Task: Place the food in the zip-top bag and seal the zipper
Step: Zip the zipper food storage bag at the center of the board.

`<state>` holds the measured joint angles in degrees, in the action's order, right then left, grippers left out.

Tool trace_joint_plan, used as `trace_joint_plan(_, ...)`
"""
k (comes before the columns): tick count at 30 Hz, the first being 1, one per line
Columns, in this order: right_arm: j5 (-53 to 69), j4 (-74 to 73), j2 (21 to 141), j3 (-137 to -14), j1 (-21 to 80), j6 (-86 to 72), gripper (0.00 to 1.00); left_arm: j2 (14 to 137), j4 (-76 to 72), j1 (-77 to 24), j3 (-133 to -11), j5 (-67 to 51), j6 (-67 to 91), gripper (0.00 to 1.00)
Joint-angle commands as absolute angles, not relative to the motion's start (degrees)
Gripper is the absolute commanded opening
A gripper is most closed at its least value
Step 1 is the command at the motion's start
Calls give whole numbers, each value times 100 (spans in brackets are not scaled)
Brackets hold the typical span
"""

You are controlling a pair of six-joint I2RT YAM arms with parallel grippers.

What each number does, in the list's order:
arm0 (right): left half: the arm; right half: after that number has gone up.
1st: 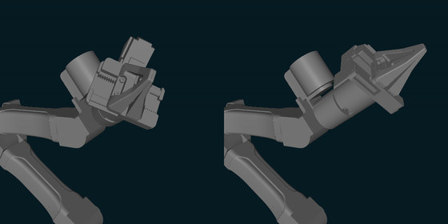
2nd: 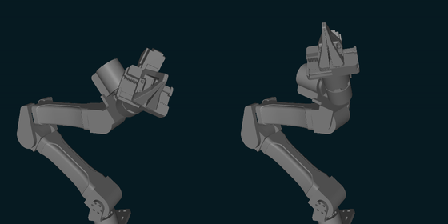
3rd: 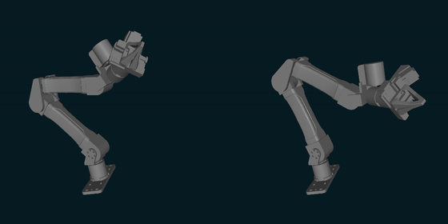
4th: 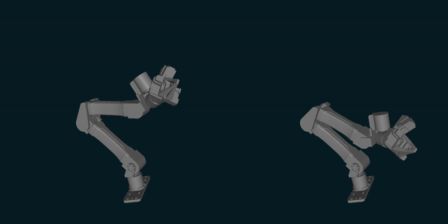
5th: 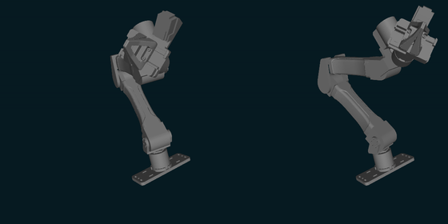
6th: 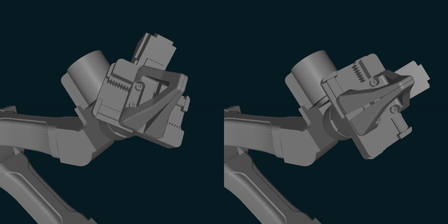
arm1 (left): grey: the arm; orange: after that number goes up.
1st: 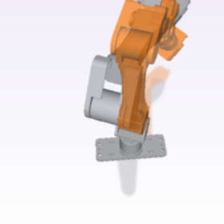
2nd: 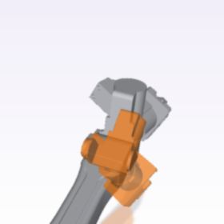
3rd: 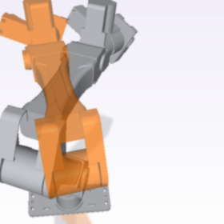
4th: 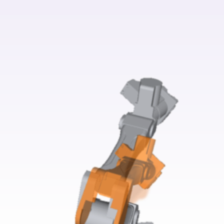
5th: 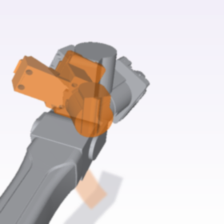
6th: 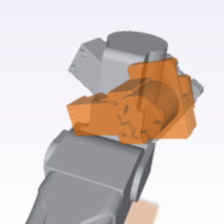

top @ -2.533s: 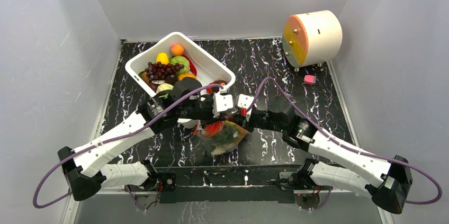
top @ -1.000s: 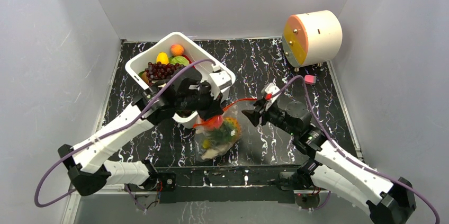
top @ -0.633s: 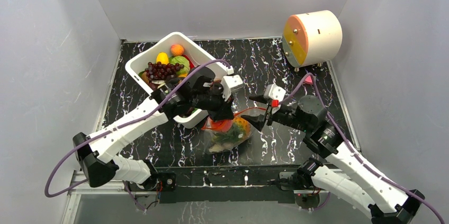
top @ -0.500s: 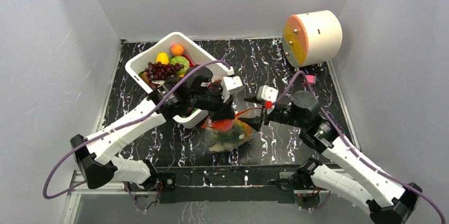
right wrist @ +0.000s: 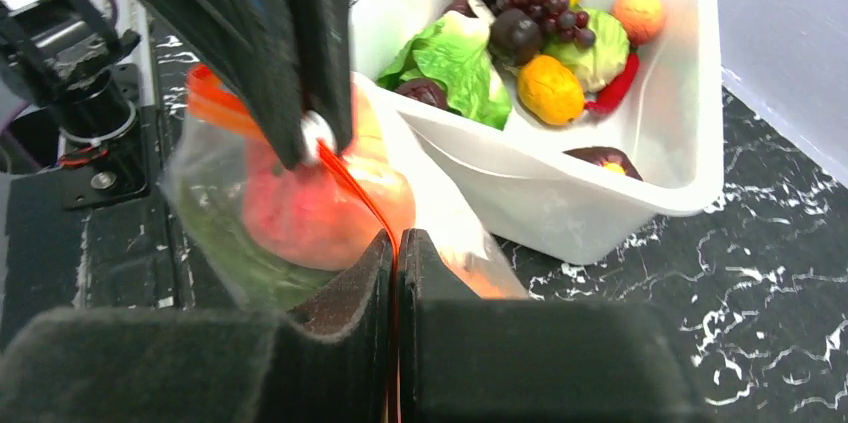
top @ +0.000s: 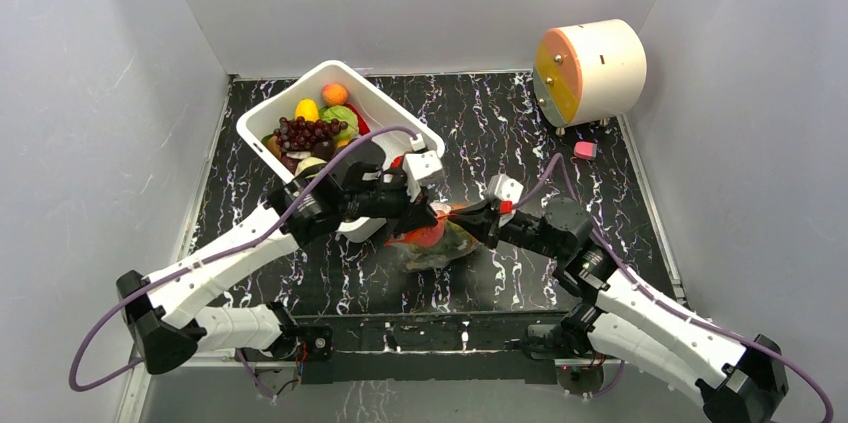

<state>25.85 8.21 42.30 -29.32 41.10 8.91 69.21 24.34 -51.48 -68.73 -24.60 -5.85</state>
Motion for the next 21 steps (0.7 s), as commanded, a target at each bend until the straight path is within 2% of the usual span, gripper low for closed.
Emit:
trace_joint_plan(1,461,1430,4079,-2251,3888,309,0,5845,3156,-5142,-6473,-2451,-195,0)
trace_joint_plan(4,402,1616,4311,-2200,3820,183,0,5684,3449,-5138,-6303,-2388,-244,0)
trace_joint_plan(11,293,1542,4272,-2193,3657,133,0,5502,4363,-5135,-6774,-2044,-395,0)
trace_joint_plan(21,255,986,4041,-2485,3617,295,0,5260,4273,-5134,-6727,-1775,-842,0)
